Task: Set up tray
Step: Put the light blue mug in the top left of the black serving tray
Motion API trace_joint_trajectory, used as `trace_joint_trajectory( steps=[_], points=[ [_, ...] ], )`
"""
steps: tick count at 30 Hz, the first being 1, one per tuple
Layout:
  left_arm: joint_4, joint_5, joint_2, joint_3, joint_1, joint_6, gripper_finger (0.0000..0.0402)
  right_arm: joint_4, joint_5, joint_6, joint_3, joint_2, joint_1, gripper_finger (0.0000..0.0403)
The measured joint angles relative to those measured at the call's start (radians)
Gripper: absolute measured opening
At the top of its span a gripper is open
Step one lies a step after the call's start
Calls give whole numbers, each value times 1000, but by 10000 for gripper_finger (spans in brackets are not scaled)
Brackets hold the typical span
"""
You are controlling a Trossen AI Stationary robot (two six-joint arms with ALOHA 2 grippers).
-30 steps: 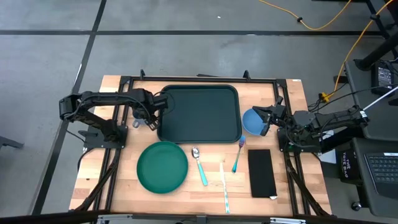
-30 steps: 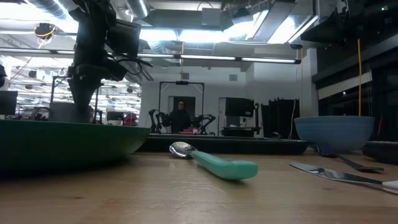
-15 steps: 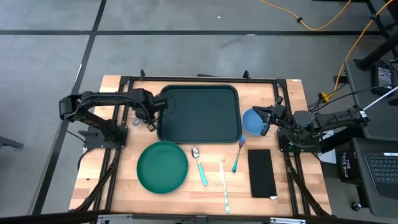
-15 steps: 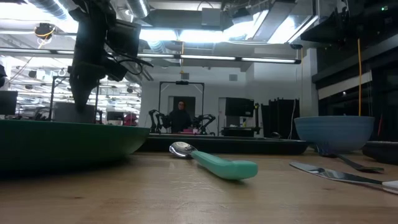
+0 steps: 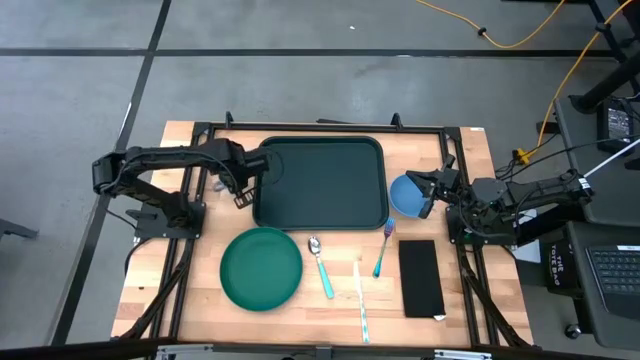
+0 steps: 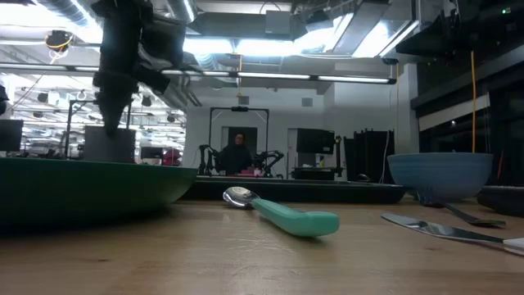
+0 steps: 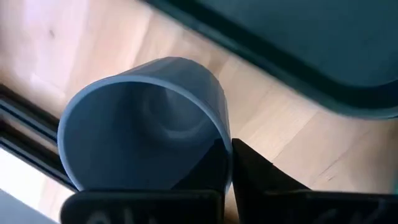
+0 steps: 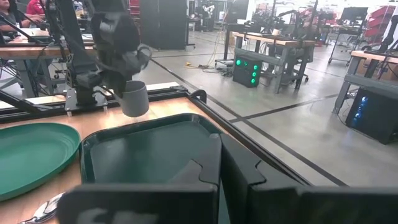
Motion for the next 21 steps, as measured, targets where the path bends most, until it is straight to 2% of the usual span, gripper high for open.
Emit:
trace_joint_trajectory(
  steps=[4,9,13,18,21],
  points=[
    [15,6,-65,37,0,63,3,0,0,-2,0,0,0,10],
    [121,91,-165,40,1,157,2,0,0,-3,0,0,0,10],
    [195,105,-226,40,0,170,2,0,0,-3,0,0,0,10],
    [235,108,-236,40,-1,169,2,0,0,-3,0,0,0,10],
    [281,150,-200,40,-2,185,2,0,0,-3,0,0,0,10]
  ],
)
